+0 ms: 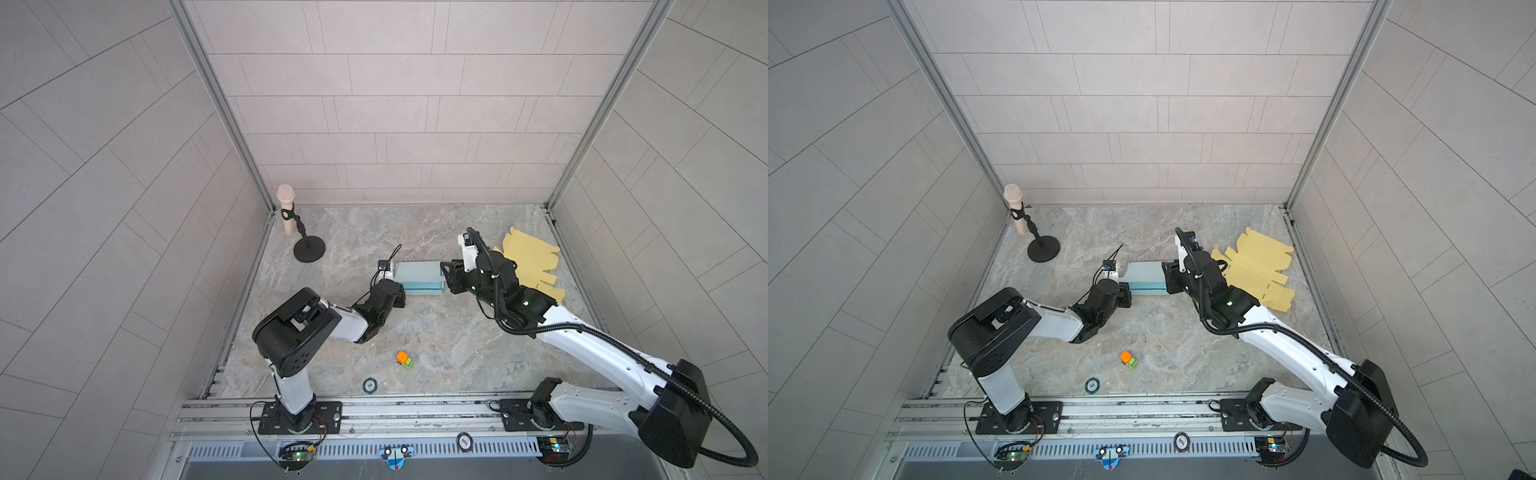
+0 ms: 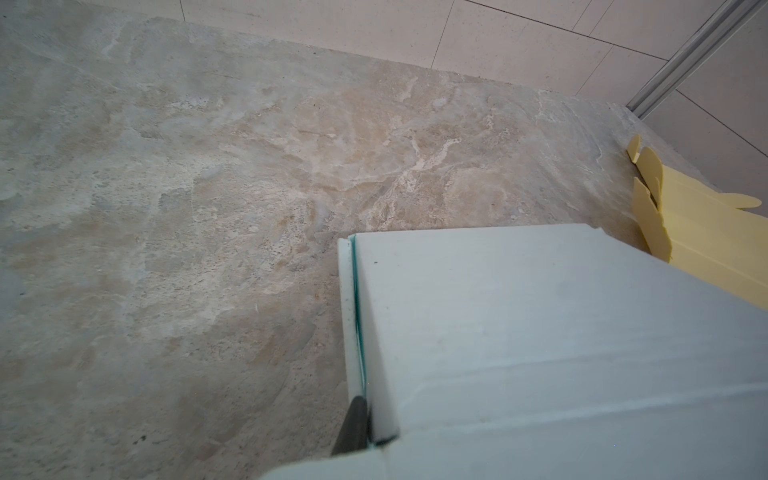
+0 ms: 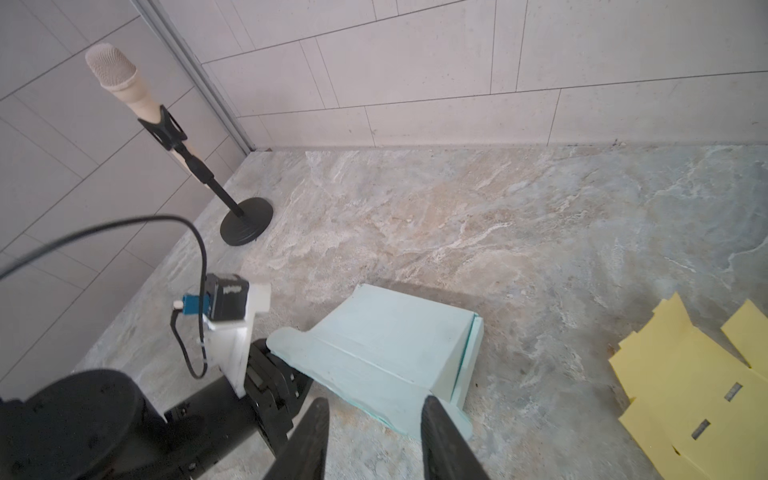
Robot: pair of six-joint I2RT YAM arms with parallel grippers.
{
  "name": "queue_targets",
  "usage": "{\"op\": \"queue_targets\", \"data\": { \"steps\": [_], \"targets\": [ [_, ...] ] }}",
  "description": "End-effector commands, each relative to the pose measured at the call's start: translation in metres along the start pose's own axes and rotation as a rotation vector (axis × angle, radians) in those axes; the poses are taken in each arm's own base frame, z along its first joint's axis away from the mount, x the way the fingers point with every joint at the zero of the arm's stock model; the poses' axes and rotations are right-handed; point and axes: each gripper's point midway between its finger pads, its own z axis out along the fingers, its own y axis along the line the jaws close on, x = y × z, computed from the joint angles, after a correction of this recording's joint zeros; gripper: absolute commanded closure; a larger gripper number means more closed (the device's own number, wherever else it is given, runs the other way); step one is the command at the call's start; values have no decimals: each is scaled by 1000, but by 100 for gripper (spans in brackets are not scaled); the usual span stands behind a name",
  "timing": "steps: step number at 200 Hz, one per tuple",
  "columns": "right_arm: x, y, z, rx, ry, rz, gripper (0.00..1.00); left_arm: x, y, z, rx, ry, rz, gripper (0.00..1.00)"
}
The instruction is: Fold the paper box
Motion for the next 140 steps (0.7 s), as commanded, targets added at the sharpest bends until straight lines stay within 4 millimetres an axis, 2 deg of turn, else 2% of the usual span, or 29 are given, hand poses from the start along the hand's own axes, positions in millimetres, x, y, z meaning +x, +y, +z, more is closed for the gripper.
{"op": "queue_targets", "data": {
  "steps": [1,32,55,114,130,140],
  "targets": [
    [26,-24,20,132,100,71,63,11,-2,0,-11,41,36,89],
    [44,-31,52,171,154,85,66,10,-6,-3,-4,40,47,83],
    [55,-36,65,189,177,90,67,12,-7,-4,2,45,53,77],
    [80,-50,88,225,233,93,70,16,-17,-14,49,50,42,60],
    [84,-53,91,228,239,99,70,17,-24,-20,99,57,32,52],
    [86,-54,91,230,241,99,71,17,-28,-25,131,64,30,43]
  ]
}}
